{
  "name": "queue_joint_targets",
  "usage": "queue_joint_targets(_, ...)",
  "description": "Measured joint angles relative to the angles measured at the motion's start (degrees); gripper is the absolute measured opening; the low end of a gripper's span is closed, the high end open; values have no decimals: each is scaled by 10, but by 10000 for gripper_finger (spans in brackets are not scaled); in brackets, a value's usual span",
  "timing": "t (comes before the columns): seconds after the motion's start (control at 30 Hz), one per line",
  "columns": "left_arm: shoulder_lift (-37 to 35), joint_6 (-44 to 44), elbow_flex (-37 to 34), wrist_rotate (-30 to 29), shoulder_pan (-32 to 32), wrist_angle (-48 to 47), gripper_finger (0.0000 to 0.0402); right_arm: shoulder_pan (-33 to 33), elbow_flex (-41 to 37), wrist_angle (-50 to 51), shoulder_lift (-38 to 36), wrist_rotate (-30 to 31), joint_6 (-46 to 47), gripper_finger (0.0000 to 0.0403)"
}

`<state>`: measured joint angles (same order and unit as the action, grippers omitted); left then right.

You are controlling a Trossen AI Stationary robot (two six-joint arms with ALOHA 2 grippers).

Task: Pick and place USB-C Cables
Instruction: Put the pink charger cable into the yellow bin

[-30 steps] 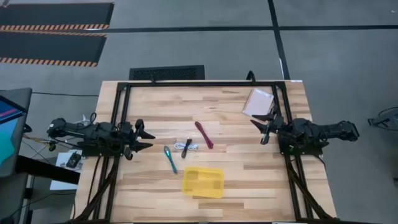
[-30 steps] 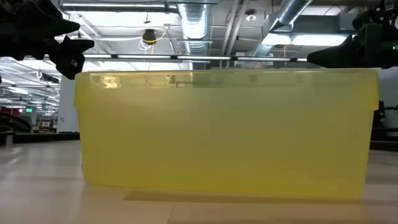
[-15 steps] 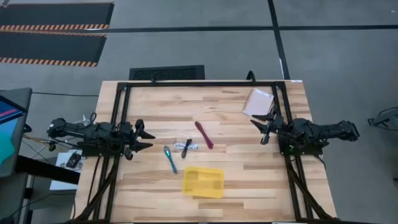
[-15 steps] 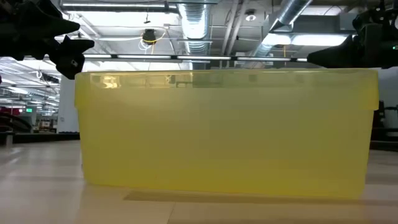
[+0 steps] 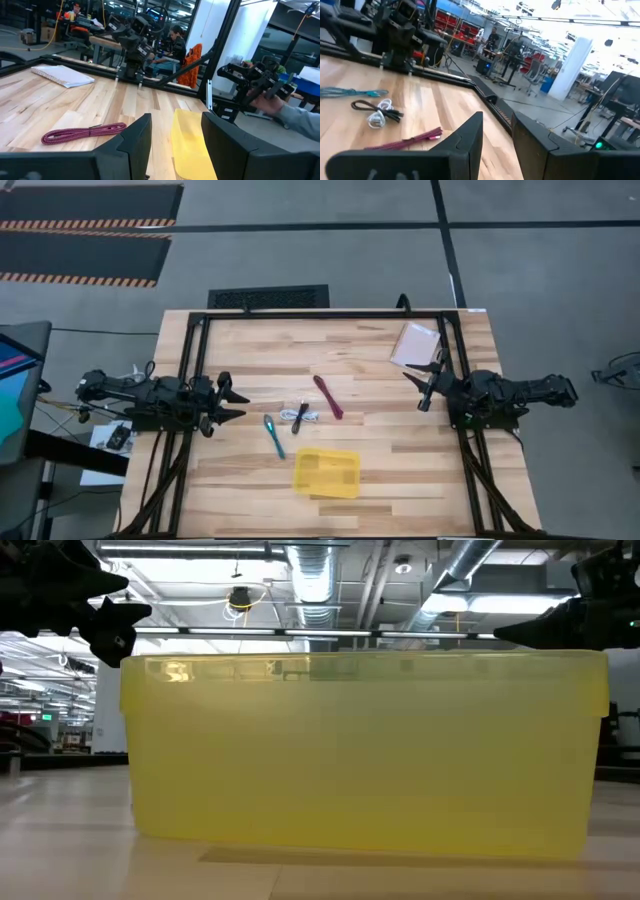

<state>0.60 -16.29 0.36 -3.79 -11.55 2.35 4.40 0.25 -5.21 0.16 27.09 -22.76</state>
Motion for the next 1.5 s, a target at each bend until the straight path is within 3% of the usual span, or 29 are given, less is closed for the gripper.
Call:
queue_joint_targets(0.17, 0, 0, 0, 0, 0, 0, 163, 0, 0, -15, 0, 0, 39, 127)
queue_joint_targets(0.33, 0, 0, 0, 0, 0, 0, 163, 9, 0, -10, 0, -1, 304, 127)
queue_joint_targets(0.43, 0, 0, 0, -11, 0, 2, 163, 13, 0, -6, 0, -1, 396, 127)
queue_joint_targets(0.67, 0, -9, 0, -104, 0, 17, 163, 11, 0, -3, 0, -1, 403, 127)
queue_joint_targets(1.2, 0, -12, 0, -129, 0, 21, 163, -4, 1, -103, 0, 0, 474, 127)
queue_joint_targets(1.37, 0, -4, 0, -217, 0, 36, 163, -3, 1, -85, 3, -4, 517, 127)
queue_joint_targets(1.5, 0, -7, 0, -314, 0, 80, 163, -3, 1, -84, 3, -63, 532, 127)
